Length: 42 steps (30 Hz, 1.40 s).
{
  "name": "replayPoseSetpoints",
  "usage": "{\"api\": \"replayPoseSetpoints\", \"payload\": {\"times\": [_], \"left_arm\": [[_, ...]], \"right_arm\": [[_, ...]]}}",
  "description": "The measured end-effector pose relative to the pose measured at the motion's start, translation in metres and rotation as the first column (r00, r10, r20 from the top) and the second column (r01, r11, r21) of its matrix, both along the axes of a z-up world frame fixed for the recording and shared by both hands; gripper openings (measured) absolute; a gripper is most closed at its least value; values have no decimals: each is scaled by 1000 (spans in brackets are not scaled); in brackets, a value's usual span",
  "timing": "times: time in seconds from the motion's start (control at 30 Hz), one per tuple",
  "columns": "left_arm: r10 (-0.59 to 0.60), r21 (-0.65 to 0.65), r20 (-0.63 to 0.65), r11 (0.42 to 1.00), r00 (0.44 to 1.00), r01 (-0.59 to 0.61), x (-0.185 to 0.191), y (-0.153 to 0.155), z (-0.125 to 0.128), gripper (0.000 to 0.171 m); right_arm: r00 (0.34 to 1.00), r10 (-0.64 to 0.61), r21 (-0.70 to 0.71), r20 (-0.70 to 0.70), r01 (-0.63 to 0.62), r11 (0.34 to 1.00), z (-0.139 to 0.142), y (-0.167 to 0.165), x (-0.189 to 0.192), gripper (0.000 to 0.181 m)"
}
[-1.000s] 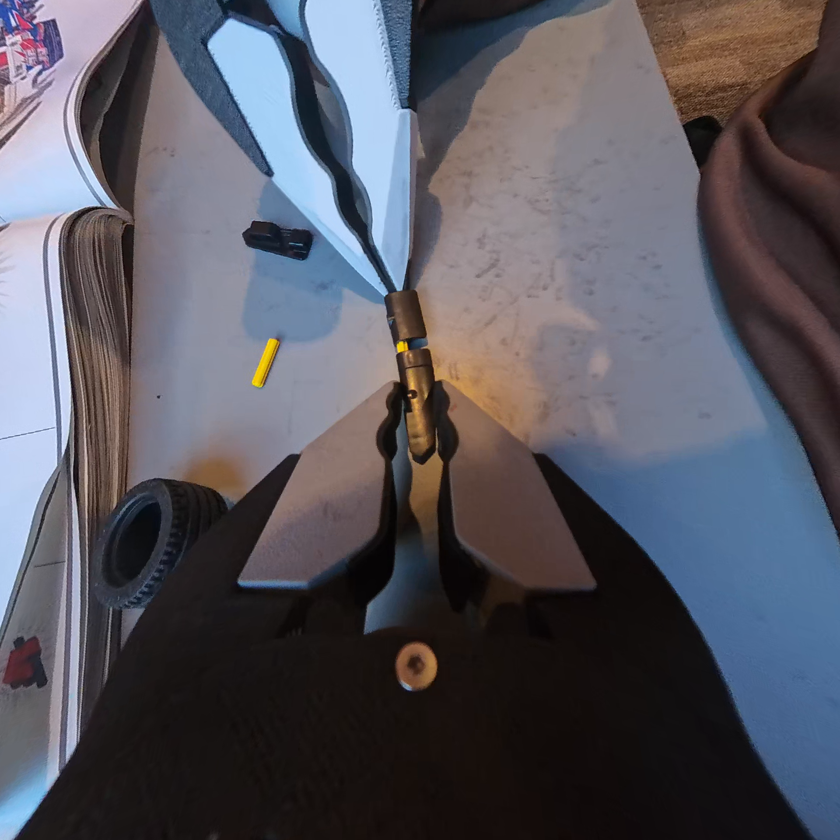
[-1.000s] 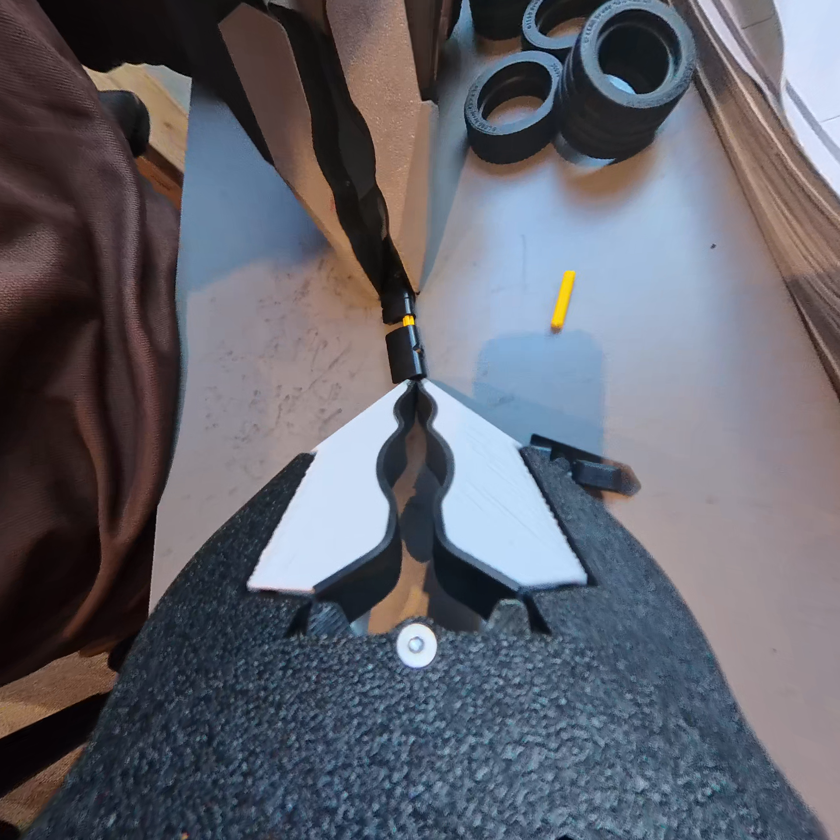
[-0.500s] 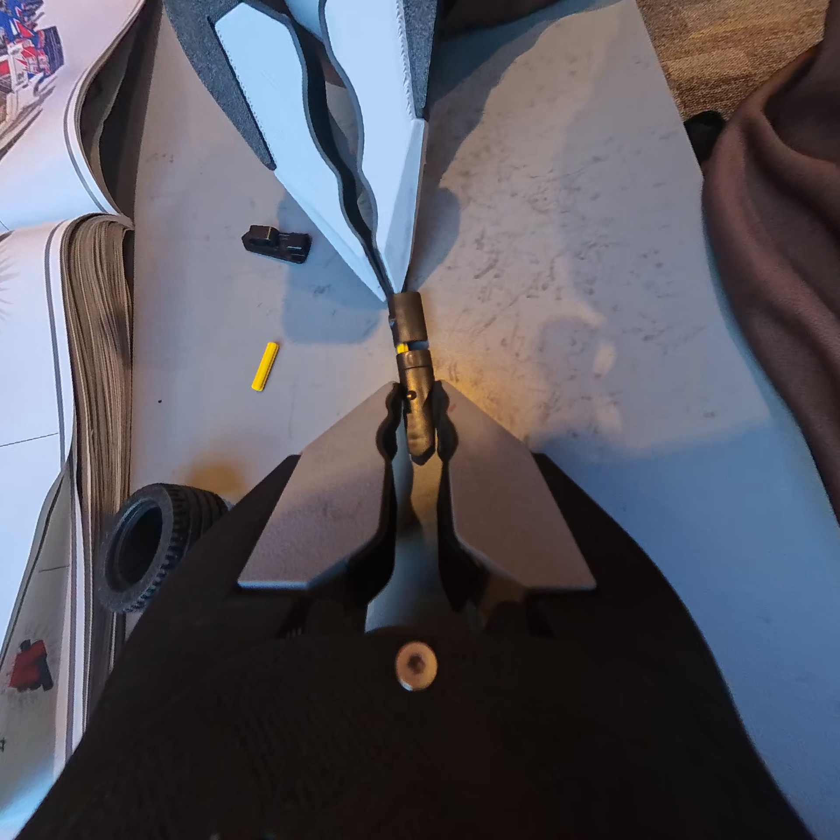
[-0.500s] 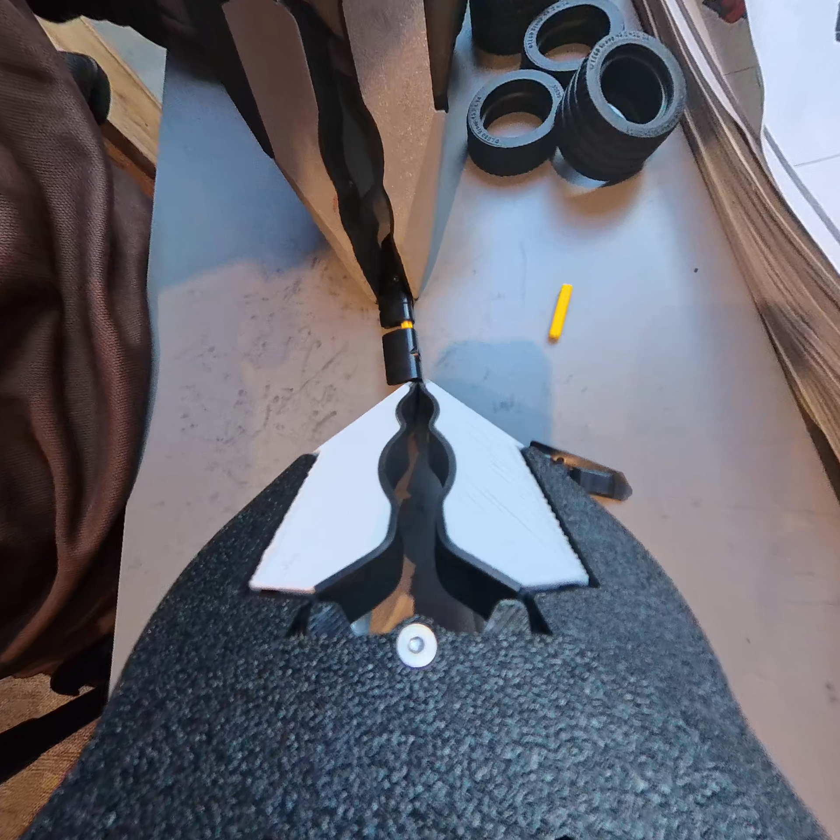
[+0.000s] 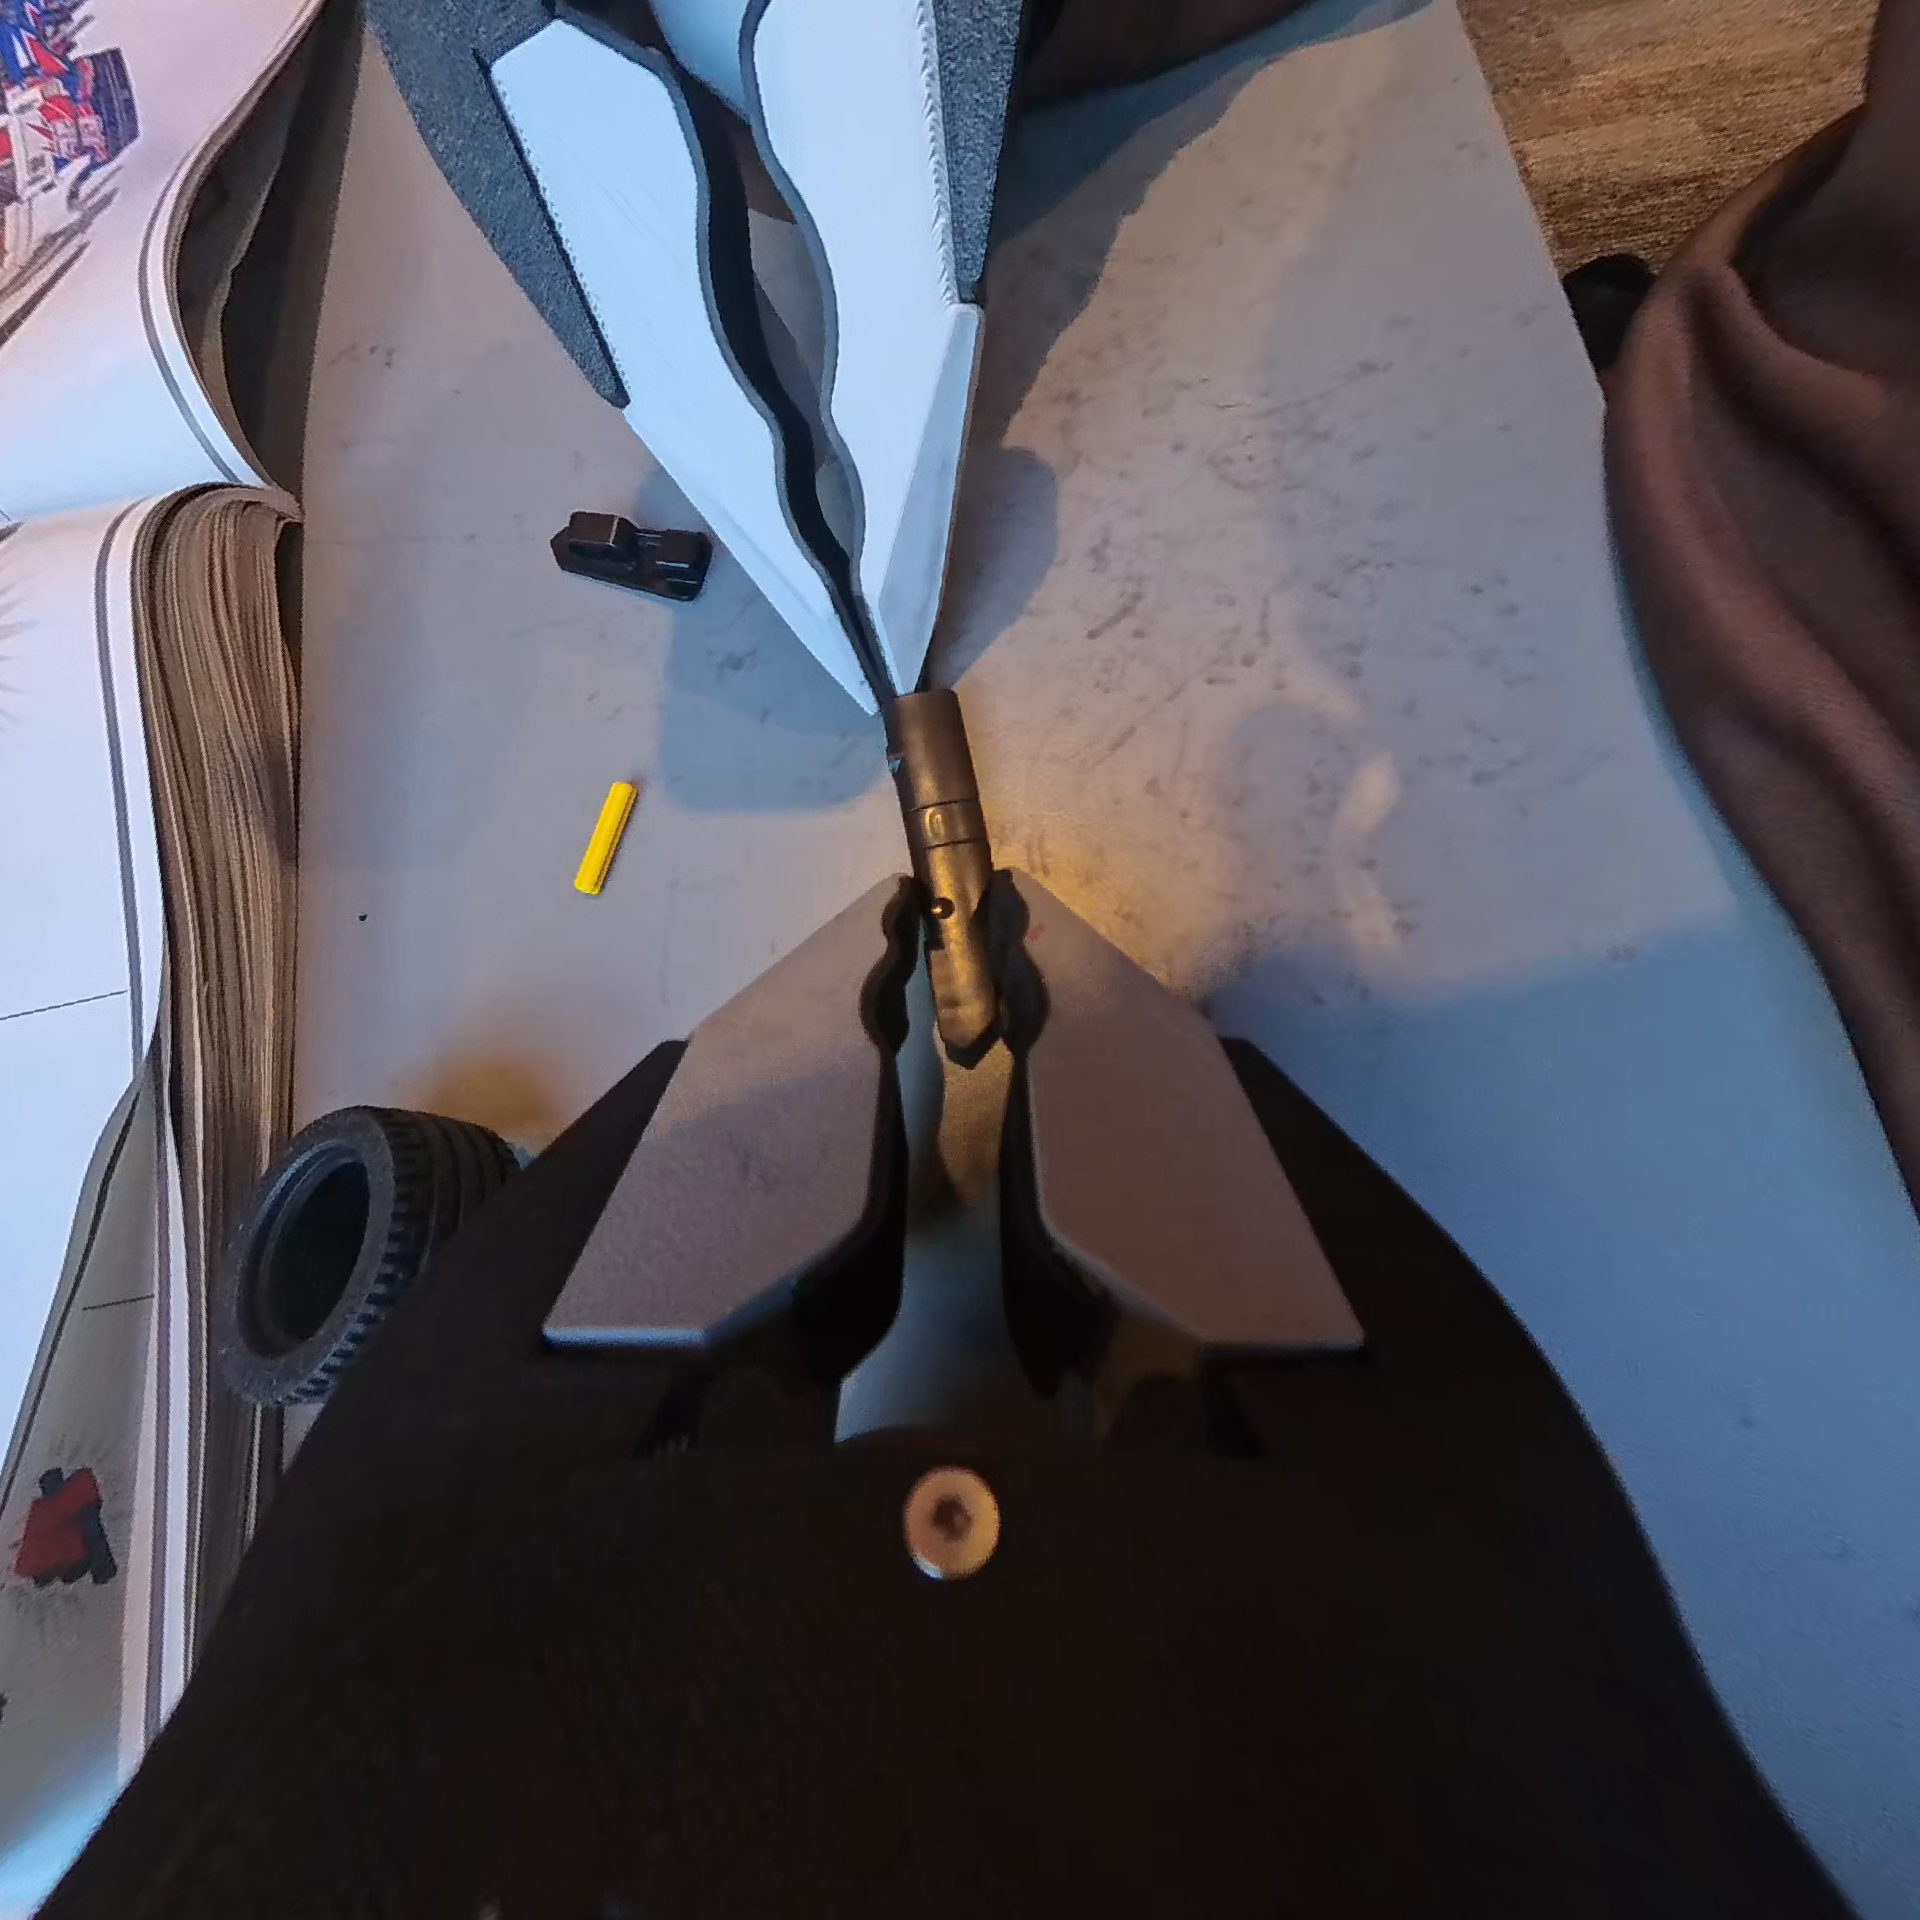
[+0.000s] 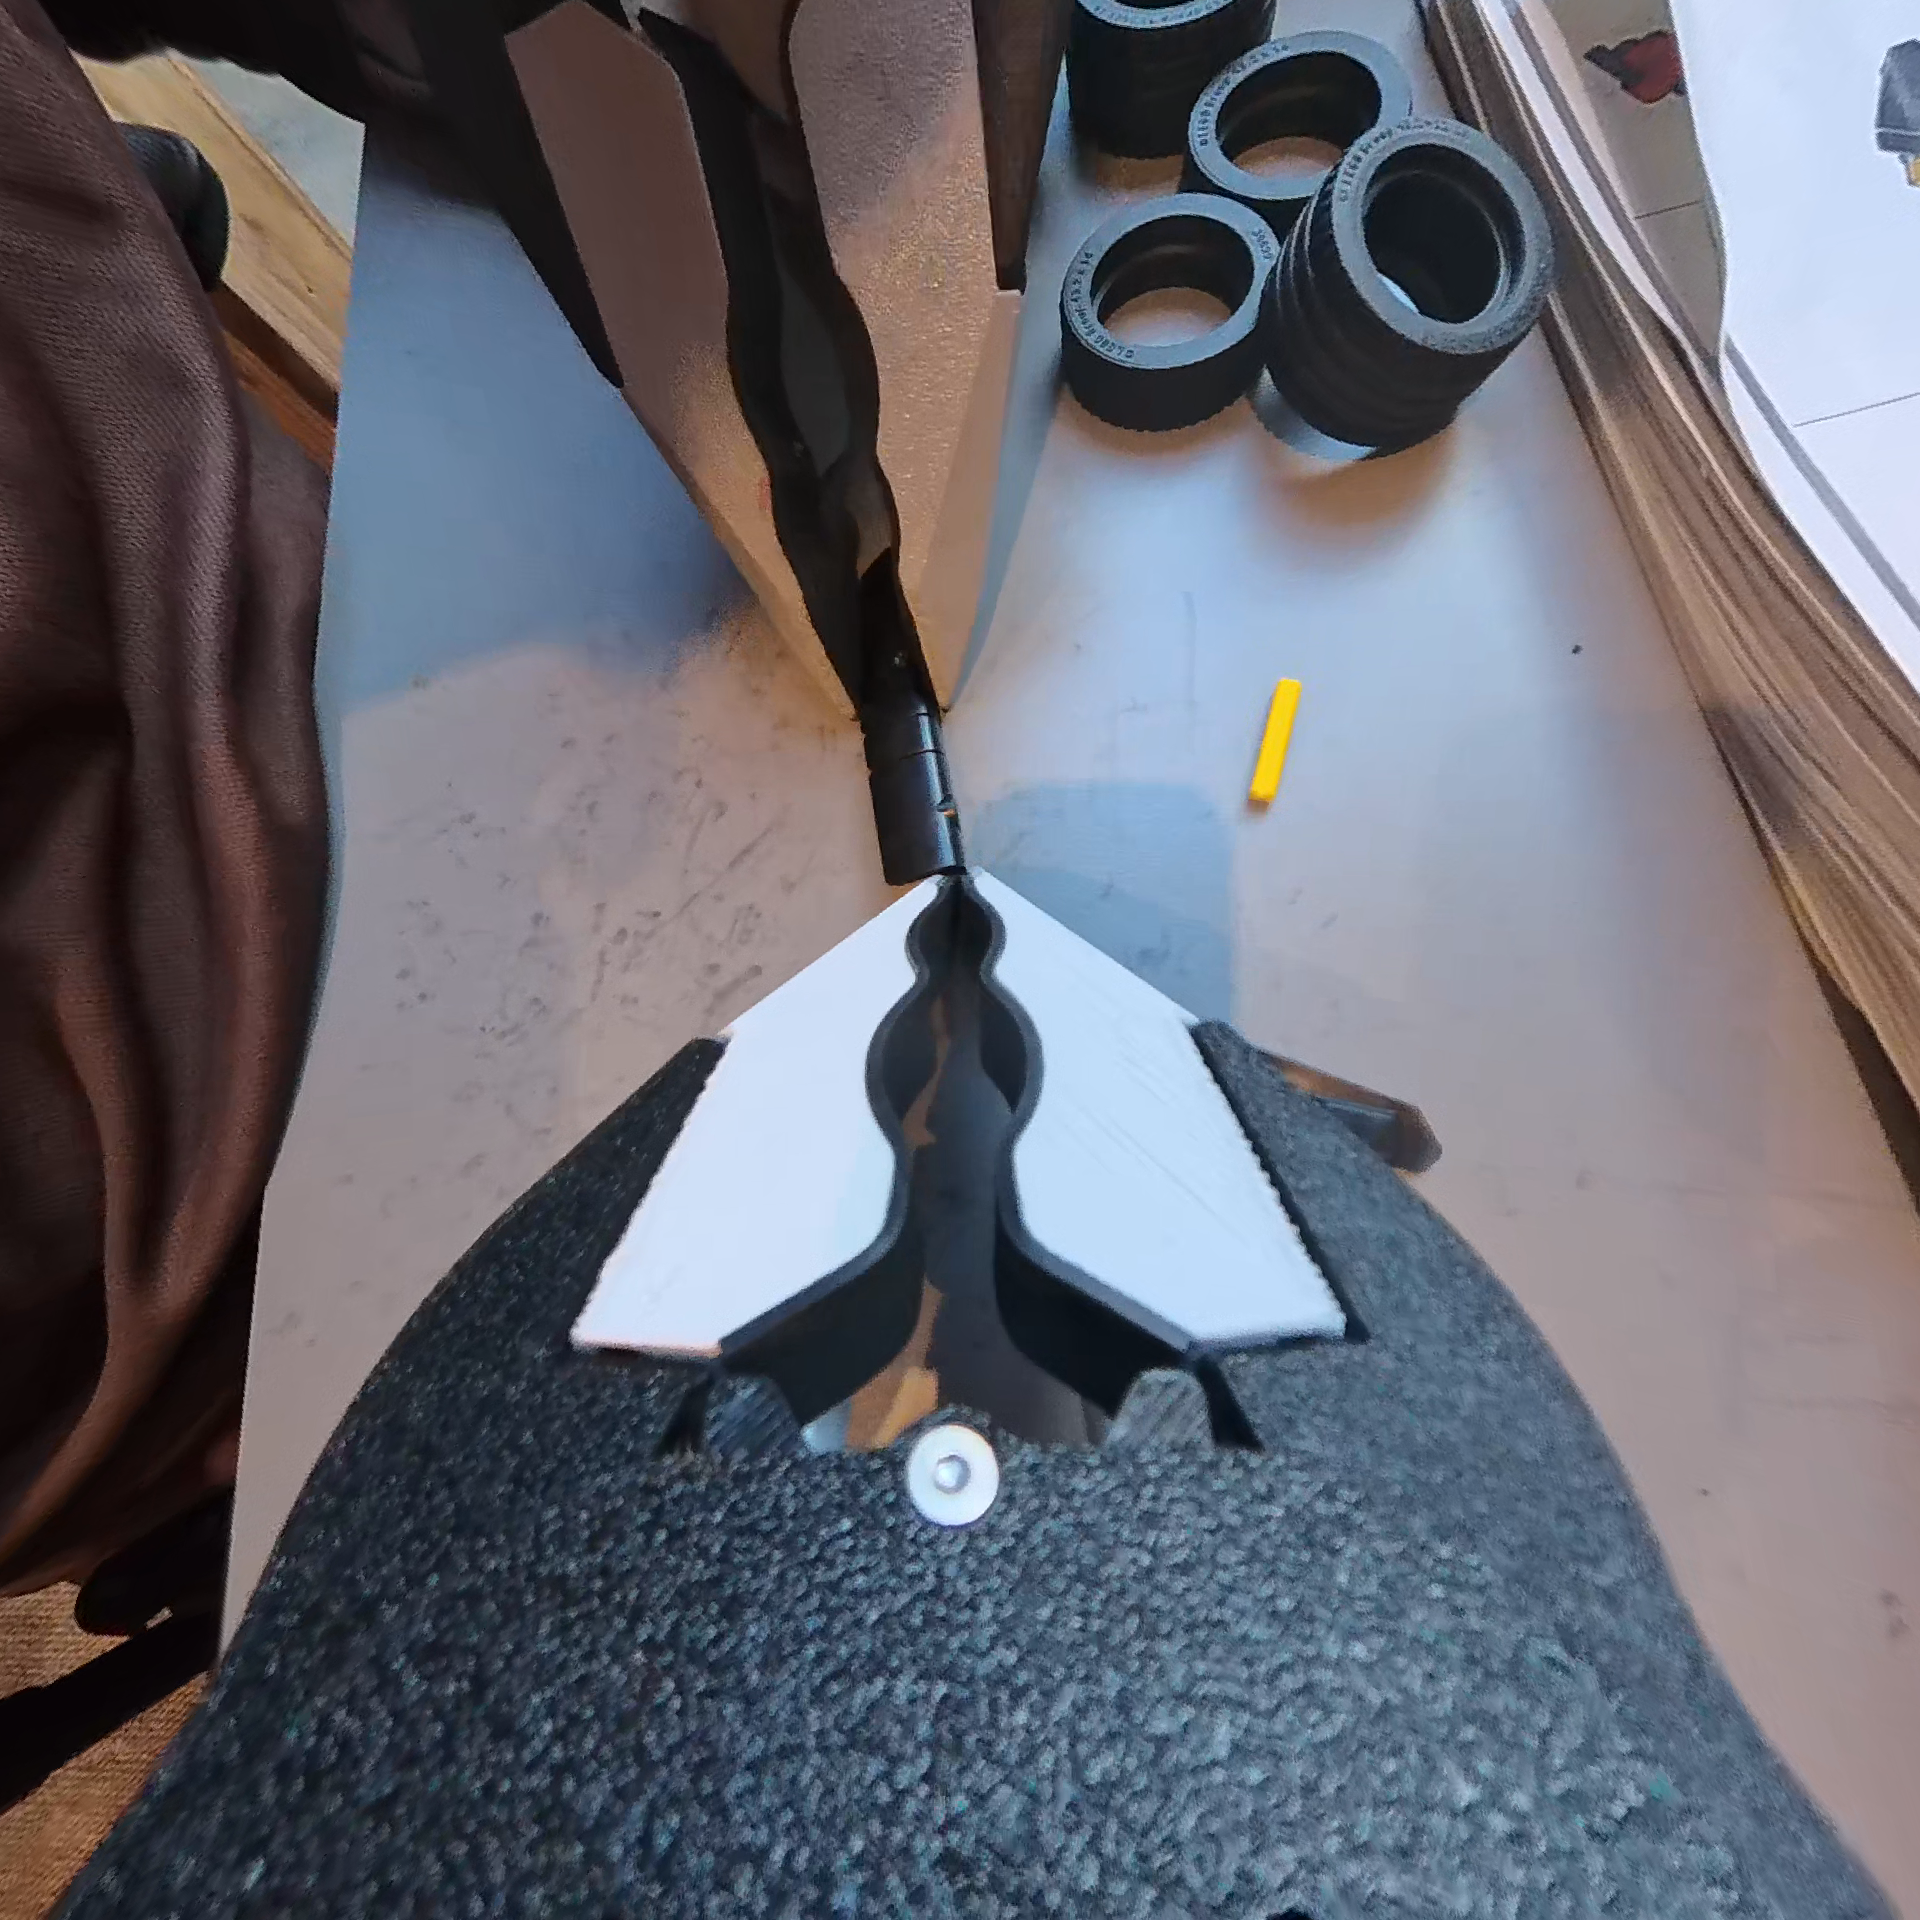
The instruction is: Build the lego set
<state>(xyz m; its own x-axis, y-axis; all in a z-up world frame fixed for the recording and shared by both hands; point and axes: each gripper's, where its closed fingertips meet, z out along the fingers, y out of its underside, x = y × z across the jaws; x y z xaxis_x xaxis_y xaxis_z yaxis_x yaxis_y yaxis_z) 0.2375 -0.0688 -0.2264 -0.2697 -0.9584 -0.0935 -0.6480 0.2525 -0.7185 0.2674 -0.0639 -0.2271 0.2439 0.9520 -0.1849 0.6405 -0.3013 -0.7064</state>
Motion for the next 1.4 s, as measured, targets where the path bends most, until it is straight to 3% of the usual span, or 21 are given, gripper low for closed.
{"api": "replayPoseSetpoints", "payload": {"times": [0.23, 0.4, 0.53, 0.73, 1.13, 1.4], "left_arm": [[20, -21, 0, 1000, 1000, -20, 0, 2, 0, 11], [51, -4, 6, 999, 999, -51, -3, 5, 1, 11], [84, -1, 7, 996, 996, -84, -7, 12, 1, 11], [100, -23, 0, 995, 995, -100, -9, 17, 1, 11], [101, 22, 13, 995, 995, -101, -8, 18, 1, 11], [107, 51, 22, 993, 994, -108, -8, 19, 2, 12]], "right_arm": [[1000, -25, -34, -11, 25, 999, 0, 1, 2, 0], [998, -52, 52, -42, 54, 997, 7, 7, 4, 6], [981, -139, 169, -137, 162, 972, 26, 30, 16, 10], [945, -182, 87, -271, 212, 973, 43, 42, 26, 16], [933, -227, 154, -280, 277, 949, 48, 52, 31, 19], [902, -266, 117, -341, 321, 940, 56, 59, 40, 20]]}}
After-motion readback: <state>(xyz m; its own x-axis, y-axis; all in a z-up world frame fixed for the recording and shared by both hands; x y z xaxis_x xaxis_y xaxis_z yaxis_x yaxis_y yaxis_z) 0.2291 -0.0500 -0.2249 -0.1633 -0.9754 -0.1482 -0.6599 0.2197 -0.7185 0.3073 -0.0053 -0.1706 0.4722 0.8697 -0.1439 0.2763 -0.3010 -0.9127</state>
